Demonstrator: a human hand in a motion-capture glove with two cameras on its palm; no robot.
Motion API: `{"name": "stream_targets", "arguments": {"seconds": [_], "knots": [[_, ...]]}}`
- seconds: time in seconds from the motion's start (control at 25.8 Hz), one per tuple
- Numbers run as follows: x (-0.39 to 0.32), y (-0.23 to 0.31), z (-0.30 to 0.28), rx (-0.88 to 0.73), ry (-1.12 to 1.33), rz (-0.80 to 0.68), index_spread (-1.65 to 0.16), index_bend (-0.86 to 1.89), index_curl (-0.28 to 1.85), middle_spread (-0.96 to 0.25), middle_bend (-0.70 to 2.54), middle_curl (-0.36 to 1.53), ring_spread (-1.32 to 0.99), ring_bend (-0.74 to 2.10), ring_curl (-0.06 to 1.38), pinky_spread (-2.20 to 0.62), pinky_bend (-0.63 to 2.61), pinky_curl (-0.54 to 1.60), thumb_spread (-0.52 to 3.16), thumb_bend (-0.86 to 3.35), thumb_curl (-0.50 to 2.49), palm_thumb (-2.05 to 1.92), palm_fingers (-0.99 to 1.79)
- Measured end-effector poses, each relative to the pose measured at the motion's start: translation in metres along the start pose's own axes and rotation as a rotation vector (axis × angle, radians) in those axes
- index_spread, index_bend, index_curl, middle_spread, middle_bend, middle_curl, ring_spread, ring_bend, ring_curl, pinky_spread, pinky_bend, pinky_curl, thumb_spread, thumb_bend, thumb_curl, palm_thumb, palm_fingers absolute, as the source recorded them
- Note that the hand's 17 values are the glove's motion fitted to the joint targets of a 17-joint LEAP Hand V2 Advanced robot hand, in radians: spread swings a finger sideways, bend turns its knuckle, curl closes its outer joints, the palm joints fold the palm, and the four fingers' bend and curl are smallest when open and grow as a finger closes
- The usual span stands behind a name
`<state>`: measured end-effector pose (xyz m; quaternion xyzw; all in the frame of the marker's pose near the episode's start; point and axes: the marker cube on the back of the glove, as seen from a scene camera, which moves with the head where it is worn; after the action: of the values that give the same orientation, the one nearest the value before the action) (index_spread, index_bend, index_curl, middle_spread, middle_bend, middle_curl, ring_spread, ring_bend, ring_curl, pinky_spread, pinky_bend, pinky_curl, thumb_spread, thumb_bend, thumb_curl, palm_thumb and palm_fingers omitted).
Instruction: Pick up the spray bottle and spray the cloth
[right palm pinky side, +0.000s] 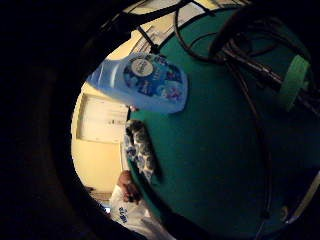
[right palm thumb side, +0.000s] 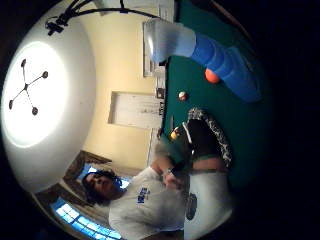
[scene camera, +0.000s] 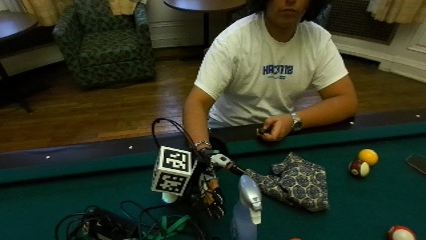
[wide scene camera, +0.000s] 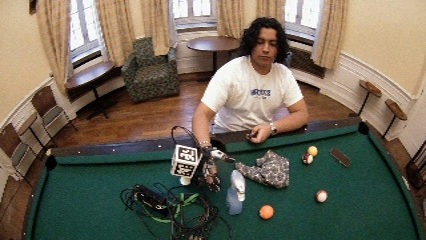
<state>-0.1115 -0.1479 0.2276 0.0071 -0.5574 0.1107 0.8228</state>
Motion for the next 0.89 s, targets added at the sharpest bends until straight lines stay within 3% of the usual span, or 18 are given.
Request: {"name": "stream_targets", "arguments": {"seconds": [0.31,0.89], "knots": [[-0.001,-0.015,0.012,0.058,-0.078,0.081,-0.40,0.12,0.22,-0.12,0.23,0.35,-0.11,0.38,0.30,0.19,0.31,0.35,1.00,0.00,0.39,0.83,0.40],[-0.005,-0.059,0.042,0.028,-0.147,0.061,-0.40,0.11,0.21,-0.12,0.23,0.36,-0.11,0.38,0.31,0.18,0.31,0.35,0.98,-0.03,0.39,0.85,0.38]]}}
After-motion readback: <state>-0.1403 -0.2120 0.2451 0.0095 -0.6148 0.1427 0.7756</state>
